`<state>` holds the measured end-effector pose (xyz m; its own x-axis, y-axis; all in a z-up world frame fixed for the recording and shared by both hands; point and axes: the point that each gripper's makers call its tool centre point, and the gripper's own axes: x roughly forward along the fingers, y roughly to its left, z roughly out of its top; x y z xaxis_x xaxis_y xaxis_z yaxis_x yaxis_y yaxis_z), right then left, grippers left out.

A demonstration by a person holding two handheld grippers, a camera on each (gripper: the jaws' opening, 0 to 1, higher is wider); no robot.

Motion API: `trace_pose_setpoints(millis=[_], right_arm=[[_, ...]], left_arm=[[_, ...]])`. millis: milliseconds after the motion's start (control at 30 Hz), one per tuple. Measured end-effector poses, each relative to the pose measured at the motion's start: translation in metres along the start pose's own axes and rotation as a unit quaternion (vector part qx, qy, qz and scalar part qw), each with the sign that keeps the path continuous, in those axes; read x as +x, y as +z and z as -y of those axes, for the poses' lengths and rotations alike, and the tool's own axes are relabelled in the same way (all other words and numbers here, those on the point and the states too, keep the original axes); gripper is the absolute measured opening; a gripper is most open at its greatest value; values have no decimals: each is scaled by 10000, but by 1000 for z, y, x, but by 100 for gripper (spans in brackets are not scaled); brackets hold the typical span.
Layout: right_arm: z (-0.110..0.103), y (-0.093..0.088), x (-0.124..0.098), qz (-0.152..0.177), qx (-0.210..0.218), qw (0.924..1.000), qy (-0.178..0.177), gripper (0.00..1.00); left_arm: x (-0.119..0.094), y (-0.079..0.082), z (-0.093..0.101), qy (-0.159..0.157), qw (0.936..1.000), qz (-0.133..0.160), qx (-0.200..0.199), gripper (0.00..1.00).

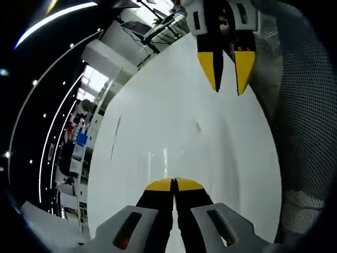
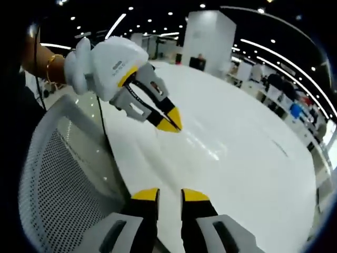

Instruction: Open the resealable bag by pulling the two sides of the seal apart until the entire bag opening is separated and visibly accessible.

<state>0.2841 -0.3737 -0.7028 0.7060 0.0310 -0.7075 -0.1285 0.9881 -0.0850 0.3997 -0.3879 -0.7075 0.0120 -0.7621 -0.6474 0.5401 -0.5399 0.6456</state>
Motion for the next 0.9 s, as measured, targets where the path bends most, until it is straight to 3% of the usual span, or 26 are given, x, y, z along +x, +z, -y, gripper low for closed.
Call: trace_pose_setpoints(millis=[233, 400, 600, 900], right_arm=[[14, -2, -8, 227, 957, 9951, -131, 20], [21, -8, -12, 248, 1269, 9914, -218, 22], [26, -19, -13, 172, 1505, 9881, -271, 22], [40, -20, -11, 150, 1740, 9841, -317, 22]], left_arm=[[20, -7, -23, 68, 9998, 93, 171, 0], [33, -7, -32, 8, 9992, 246, 314, 0], [56, -12, -42, -83, 9994, 328, -109, 0], [85, -25, -70, 64, 9968, 379, -702, 0]])
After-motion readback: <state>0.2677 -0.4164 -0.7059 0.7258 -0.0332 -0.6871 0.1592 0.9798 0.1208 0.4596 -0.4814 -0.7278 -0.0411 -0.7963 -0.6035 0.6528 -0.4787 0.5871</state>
